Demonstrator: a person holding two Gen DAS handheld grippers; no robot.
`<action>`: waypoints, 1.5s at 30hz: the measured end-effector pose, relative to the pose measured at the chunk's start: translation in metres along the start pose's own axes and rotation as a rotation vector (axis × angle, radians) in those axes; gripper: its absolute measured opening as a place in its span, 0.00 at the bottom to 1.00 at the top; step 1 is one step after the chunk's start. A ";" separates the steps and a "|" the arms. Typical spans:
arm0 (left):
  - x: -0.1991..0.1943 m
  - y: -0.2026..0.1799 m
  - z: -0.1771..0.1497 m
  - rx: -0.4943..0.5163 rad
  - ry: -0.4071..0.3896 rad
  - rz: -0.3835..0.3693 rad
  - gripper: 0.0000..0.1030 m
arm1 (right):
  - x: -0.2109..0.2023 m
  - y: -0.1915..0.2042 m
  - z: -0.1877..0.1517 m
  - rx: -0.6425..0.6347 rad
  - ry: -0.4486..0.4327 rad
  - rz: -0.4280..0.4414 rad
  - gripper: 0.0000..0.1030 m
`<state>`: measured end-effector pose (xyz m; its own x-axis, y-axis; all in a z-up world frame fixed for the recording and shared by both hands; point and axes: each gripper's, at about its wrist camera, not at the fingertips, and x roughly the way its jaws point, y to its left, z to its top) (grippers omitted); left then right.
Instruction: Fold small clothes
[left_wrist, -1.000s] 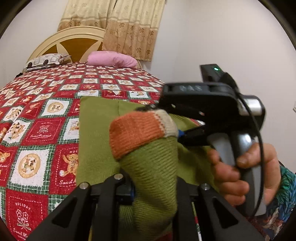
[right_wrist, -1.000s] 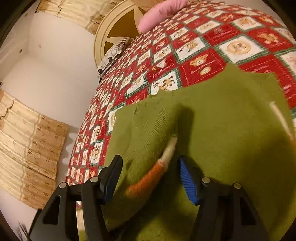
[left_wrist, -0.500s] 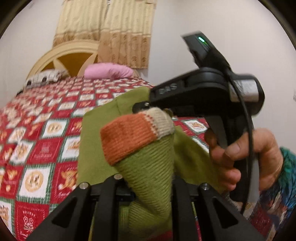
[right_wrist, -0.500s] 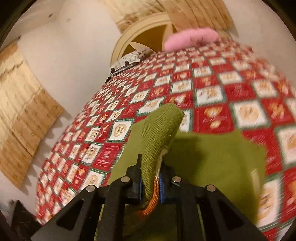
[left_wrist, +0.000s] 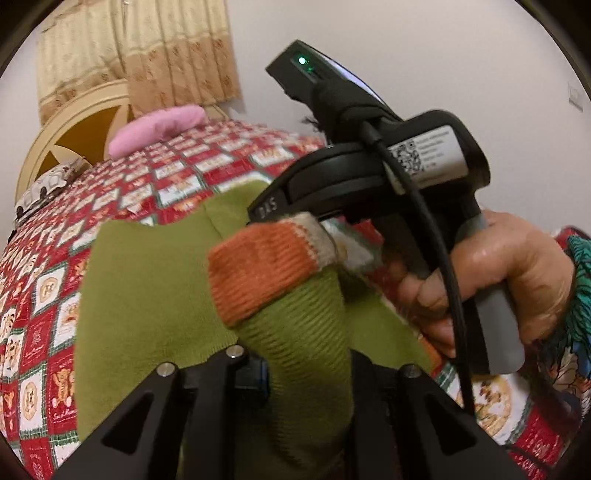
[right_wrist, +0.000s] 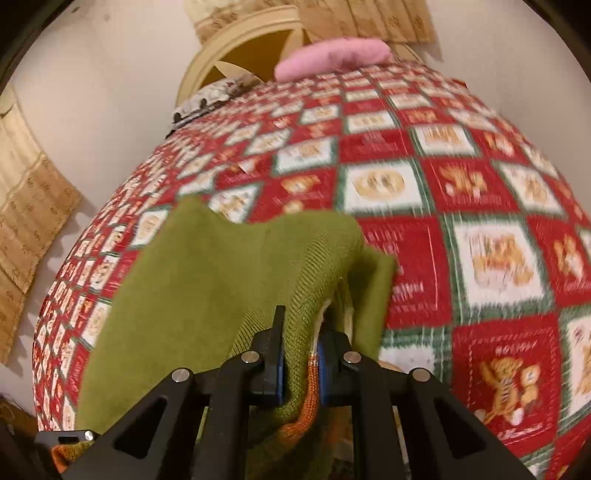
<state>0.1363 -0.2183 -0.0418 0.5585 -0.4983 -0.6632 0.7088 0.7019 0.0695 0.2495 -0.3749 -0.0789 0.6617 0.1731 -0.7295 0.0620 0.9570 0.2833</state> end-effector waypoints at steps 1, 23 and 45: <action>0.000 0.000 0.000 0.003 0.005 0.001 0.26 | 0.002 -0.004 -0.003 0.014 -0.018 0.014 0.12; -0.108 0.095 -0.064 -0.293 -0.096 0.090 0.70 | -0.144 0.049 -0.090 0.014 -0.168 -0.050 0.39; -0.079 0.124 -0.098 -0.429 0.053 0.143 0.87 | -0.122 0.042 -0.166 0.128 -0.092 -0.106 0.05</action>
<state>0.1374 -0.0422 -0.0535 0.6070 -0.3618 -0.7075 0.3768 0.9149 -0.1446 0.0473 -0.3175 -0.0813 0.7113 0.0453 -0.7015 0.2258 0.9303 0.2891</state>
